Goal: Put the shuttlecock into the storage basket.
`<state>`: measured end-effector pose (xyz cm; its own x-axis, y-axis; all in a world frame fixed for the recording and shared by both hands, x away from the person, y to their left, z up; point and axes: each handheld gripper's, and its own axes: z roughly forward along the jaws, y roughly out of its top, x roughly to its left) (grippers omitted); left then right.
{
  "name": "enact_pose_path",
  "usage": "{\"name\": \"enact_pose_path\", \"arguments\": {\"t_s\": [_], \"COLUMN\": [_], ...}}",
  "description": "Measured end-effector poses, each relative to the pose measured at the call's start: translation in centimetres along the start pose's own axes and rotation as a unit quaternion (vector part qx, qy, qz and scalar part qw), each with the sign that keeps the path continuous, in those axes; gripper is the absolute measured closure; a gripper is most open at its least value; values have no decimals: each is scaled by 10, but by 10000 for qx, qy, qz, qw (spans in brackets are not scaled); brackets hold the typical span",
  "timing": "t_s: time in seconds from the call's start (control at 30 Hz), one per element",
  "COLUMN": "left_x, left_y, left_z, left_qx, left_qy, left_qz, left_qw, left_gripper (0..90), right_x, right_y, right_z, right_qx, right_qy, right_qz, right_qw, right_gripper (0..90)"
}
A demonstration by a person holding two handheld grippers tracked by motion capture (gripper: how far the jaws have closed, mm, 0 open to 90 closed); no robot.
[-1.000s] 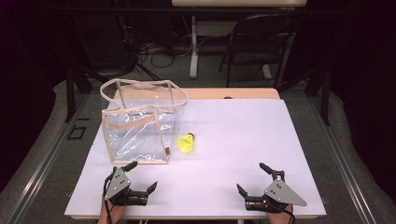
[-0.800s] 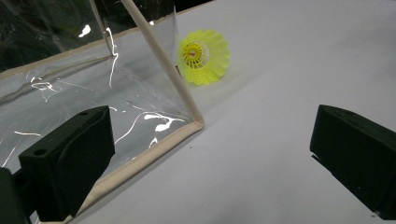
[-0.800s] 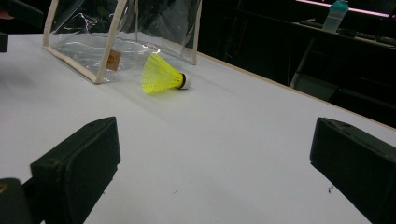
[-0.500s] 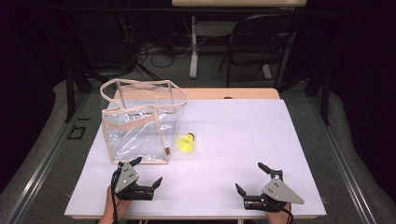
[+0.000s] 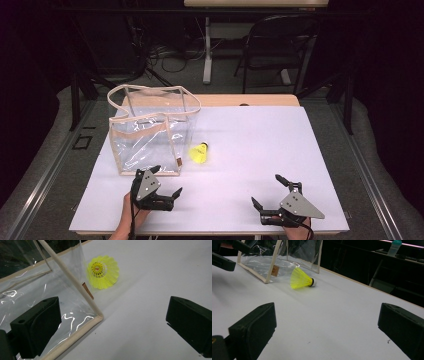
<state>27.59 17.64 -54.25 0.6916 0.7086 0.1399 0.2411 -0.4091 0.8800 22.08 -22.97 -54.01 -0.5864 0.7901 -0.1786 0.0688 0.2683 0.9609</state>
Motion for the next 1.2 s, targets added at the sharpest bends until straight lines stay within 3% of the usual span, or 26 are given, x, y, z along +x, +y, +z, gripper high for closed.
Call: {"name": "enact_pose_path", "arguments": {"t_s": [0.63,1.2], "left_x": [-8,-23], "left_y": [14,26], "left_z": [20,34], "left_qx": [64,22], "left_qy": [32,-160], "left_qz": [35,275], "left_qw": [10000,9995], "left_gripper": [2,0], "right_x": [1,0], "right_y": [-1,-2], "right_z": [1,2], "right_qx": [37,80], "right_qy": [28,35], "right_qz": [-11,8], "right_qw": [10000,10000], "right_gripper": [13,15]}}
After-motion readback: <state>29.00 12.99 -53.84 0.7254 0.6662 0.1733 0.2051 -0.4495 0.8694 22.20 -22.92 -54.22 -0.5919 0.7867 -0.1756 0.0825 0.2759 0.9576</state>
